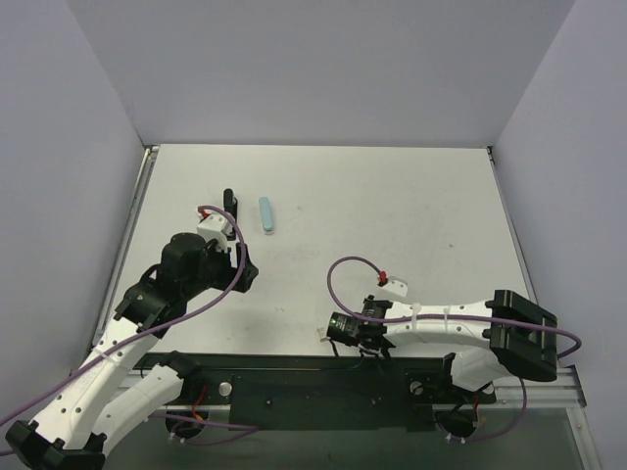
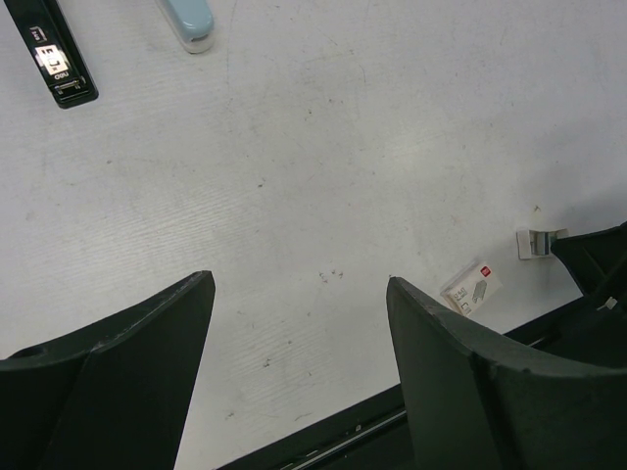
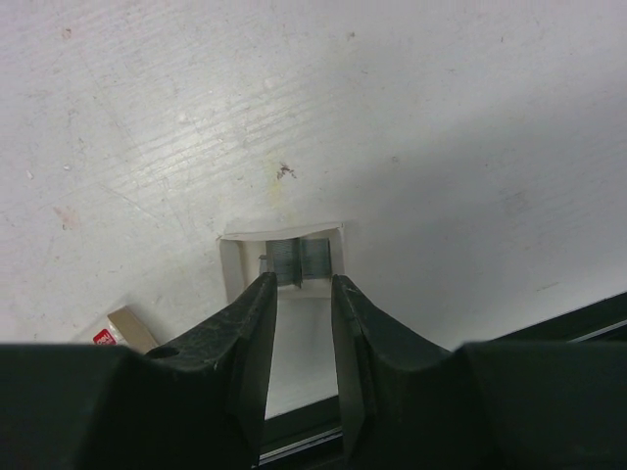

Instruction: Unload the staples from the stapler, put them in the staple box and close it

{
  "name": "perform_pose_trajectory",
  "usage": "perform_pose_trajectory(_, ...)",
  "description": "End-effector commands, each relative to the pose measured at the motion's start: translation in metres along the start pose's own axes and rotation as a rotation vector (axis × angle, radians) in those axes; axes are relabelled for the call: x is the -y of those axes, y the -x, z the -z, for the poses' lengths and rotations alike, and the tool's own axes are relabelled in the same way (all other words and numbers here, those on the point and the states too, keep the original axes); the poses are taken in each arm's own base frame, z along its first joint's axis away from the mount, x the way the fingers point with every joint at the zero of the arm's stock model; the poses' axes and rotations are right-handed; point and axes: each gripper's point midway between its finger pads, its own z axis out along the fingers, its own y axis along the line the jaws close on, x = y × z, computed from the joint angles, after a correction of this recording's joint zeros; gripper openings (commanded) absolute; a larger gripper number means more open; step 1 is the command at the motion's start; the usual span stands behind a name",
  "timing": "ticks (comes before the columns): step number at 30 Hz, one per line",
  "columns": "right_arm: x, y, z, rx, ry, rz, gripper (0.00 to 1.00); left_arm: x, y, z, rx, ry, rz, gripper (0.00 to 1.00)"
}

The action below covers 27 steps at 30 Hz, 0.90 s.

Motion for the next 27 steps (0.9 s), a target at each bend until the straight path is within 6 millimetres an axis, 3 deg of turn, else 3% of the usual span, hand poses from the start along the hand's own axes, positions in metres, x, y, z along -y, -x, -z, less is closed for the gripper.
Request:
perform_pose_trajectory(1,-0.002,0.02,0.011,0.061,0.038,-0.014,0.26,0.003,0.012,0.0,0.041,-0.01,0.0,0.82)
perform_pose_trajectory(13,0.017,0.035,0.018,0.093,0.076,0.032,0.29,0.012,-0.002,-0.009,-0.03,-0.038,0.049,0.78)
perform_pose_trajectory(21,0.047,0.026,0.01,0.058,0.076,0.03,0.29,0.029,-0.038,-0.019,-0.135,-0.003,0.097,0.68)
perform_pose_trajectory(27,0.067,0.019,0.002,0.033,0.095,0.009,0.29,0.04,-0.081,-0.03,-0.232,0.012,0.121,0.47)
